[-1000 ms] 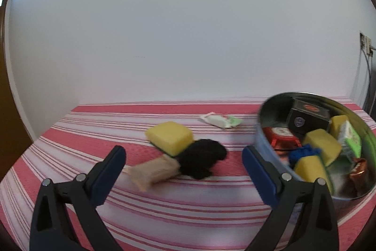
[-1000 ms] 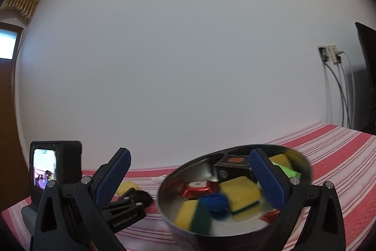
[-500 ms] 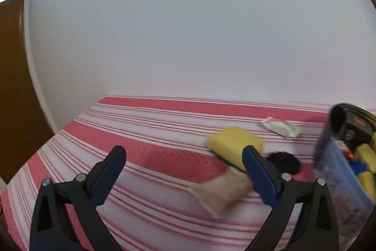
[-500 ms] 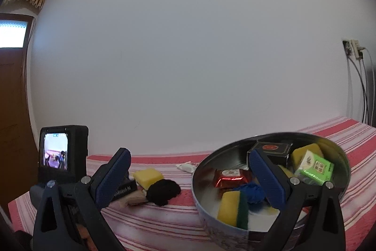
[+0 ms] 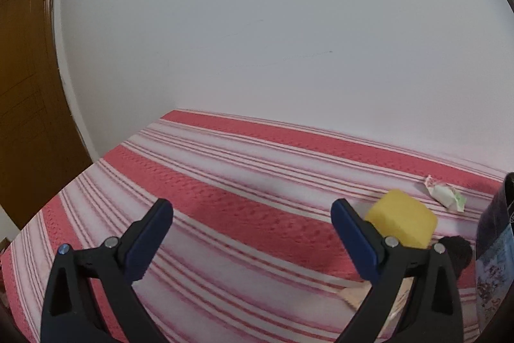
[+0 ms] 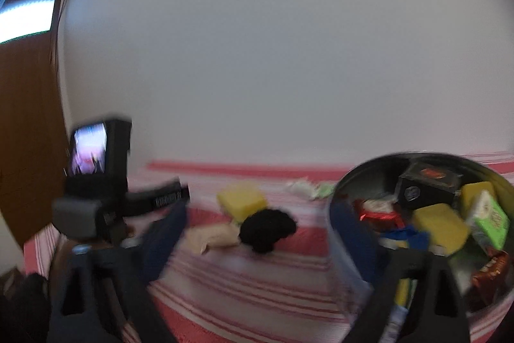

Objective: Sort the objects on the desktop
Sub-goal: 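Withdraw both open tools from the bowl toward the black ball and beige packet, then grasp the black fluffy ball with the right tool while the left grasps the beige packet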

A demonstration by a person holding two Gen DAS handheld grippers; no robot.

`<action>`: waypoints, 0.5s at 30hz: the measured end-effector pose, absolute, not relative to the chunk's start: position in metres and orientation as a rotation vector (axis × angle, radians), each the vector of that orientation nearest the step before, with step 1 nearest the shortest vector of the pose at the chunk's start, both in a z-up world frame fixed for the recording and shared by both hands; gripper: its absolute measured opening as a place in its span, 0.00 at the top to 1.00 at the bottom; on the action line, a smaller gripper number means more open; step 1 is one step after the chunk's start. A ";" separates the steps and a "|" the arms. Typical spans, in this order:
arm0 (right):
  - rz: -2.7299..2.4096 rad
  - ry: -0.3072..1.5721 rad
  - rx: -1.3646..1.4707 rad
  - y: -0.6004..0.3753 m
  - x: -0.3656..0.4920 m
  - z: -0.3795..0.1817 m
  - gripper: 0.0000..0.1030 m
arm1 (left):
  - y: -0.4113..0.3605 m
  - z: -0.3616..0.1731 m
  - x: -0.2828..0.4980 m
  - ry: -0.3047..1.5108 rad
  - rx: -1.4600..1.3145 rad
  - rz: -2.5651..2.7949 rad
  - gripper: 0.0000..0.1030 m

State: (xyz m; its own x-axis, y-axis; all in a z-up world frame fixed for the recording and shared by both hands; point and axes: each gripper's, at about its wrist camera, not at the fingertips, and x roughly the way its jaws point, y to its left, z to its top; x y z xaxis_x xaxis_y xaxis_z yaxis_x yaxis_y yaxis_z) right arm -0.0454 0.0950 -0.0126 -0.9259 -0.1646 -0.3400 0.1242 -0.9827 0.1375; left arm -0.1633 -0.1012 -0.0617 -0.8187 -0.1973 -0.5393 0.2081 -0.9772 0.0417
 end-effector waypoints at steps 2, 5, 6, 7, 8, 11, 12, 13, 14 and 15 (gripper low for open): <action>-2.873 -0.142 0.669 0.088 -0.066 -0.019 0.52 | -0.105 -0.060 -0.161 0.066 0.841 -2.821 0.03; -2.820 -0.196 0.795 0.085 -0.092 -0.027 0.52 | -0.107 -0.058 -0.160 0.080 0.840 -2.829 0.03; -2.815 -0.209 0.818 0.084 -0.101 -0.029 0.52 | -0.105 -0.057 -0.159 0.076 0.838 -2.829 0.03; -2.815 -0.208 0.838 0.082 -0.109 -0.031 0.52 | -0.105 -0.056 -0.159 0.071 0.835 -2.830 0.03; -2.813 -0.186 0.871 0.079 -0.119 -0.032 0.52 | -0.104 -0.056 -0.158 0.070 0.832 -2.830 0.03; -2.804 -0.149 0.940 0.073 -0.137 -0.038 0.52 | -0.107 -0.056 -0.158 0.088 0.837 -2.836 0.03; -2.810 -0.139 0.965 0.072 -0.143 -0.039 0.52 | -0.107 -0.056 -0.158 0.099 0.838 -2.836 0.03; -2.826 -0.125 0.993 0.071 -0.148 -0.042 0.52 | -0.111 -0.056 -0.159 0.114 0.841 -2.835 0.03; -2.848 -0.106 1.012 0.070 -0.153 -0.042 0.52 | -0.112 -0.056 -0.159 0.123 0.844 -2.835 0.03; -2.863 -0.083 1.019 0.069 -0.156 -0.042 0.52 | -0.113 -0.055 -0.160 0.132 0.846 -2.835 0.03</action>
